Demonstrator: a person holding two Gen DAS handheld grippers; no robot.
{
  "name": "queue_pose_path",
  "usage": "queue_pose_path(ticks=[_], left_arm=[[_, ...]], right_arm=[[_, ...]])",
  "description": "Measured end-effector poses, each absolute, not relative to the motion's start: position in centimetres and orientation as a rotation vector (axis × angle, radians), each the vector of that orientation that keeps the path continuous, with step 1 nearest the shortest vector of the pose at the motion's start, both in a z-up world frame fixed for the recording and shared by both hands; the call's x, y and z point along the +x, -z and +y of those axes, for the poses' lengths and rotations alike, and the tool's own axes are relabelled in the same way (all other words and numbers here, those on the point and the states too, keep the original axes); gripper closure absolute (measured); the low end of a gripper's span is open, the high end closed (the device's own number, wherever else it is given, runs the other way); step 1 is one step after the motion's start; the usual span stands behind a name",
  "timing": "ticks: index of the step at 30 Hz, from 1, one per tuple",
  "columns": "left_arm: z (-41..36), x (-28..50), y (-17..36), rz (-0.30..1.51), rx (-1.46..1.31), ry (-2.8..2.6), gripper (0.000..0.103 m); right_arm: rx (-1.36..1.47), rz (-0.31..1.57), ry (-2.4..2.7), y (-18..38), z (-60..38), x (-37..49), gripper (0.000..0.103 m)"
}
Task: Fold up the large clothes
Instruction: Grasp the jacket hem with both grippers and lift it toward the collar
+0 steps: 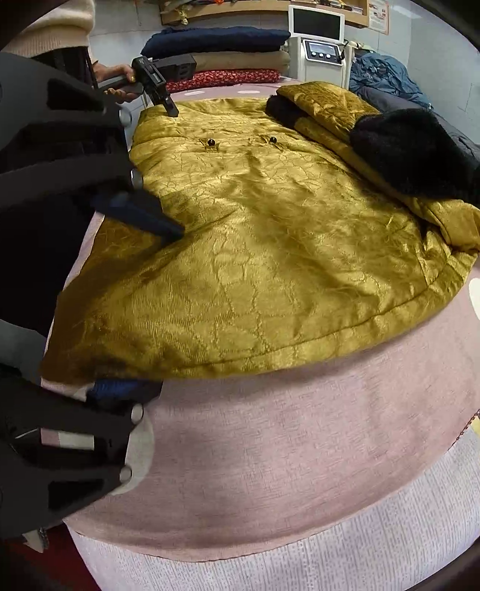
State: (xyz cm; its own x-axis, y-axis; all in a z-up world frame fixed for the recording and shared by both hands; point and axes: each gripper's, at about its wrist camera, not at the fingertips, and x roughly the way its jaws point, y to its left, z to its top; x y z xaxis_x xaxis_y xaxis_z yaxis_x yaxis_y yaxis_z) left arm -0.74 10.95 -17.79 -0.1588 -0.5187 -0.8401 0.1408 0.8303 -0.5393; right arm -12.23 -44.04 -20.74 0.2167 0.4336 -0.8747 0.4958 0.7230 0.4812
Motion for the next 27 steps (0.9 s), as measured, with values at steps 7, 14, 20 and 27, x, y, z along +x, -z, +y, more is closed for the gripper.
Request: queue_pose_path(ticks=[7,14,20,27], left_arm=[[8.2,-1.0,17.4,1.632,-0.223,0.668,0.078],[9.7,-2.1,16.1,1.654,-0.159,0.722,0.085],[11.1,-3.4,17.8,1.741,-0.171,0.668,0.085],[9.7,-0.5,17.8,1.742,-0.272,0.649,0.086]], right_arm=[[0.841,1.442,-0.009,20.7,-44.0,-13.2,0.086],[0.834,1.507,-0.045,20.4,-43.1,-15.0,0.087],[0.888,1.578,-0.052,21.3,-42.4,-17.1,0.087],[0.876,1.583,-0.080,21.1,-42.0,-14.0,0.087]])
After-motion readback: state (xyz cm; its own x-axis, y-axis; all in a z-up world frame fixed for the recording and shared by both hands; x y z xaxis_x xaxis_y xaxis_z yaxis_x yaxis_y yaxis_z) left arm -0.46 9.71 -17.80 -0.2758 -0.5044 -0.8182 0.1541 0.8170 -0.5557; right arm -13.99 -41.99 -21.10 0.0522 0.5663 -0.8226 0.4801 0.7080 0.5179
